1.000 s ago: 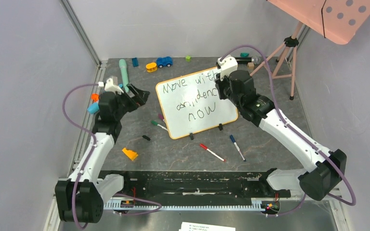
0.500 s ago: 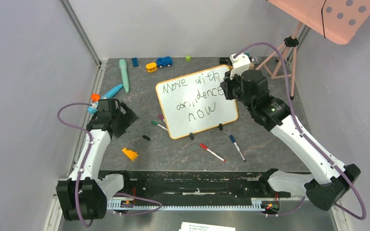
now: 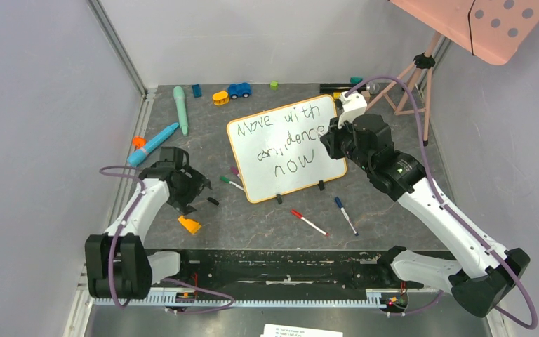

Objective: Write a sentence on the whiteboard
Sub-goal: Pick up the pen cap from the center of the board.

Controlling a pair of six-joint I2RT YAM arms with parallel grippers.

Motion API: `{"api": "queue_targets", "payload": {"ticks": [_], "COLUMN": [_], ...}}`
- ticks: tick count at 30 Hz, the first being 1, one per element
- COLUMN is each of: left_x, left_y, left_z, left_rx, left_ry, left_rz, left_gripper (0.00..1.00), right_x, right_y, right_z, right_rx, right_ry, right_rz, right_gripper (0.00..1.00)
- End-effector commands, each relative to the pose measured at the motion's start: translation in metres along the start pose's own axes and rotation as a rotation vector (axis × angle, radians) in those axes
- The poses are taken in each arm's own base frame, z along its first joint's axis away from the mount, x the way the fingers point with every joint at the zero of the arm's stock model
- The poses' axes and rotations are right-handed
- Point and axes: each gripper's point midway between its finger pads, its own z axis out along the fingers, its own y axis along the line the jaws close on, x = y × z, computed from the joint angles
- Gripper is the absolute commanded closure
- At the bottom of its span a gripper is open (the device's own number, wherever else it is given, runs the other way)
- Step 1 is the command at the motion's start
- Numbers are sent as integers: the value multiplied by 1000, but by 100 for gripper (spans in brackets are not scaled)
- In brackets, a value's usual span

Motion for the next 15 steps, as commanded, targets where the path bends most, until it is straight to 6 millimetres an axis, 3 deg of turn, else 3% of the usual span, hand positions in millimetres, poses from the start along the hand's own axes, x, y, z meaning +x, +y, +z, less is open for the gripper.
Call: {"api": "queue_targets", "payload": {"ticks": [1,7,15], "left_x": [15,28,19], "left_y": [-9,2,-11], "left_z": [8,31,41], "left_rx": [-41,-156,-185], "left_ry": [30,69,56], "left_rz": [-84,-126,-123], "left_gripper": [12,16,26], "right_x": [-18,-25,-30], "right_y": [7,4,6], "right_z": [-5,-6,-7], "right_rx": [-32,-20,-34], "right_ry": [-52,-65,-63], "right_rz": [30,14,-37], "right_gripper": [100,100,100]}}
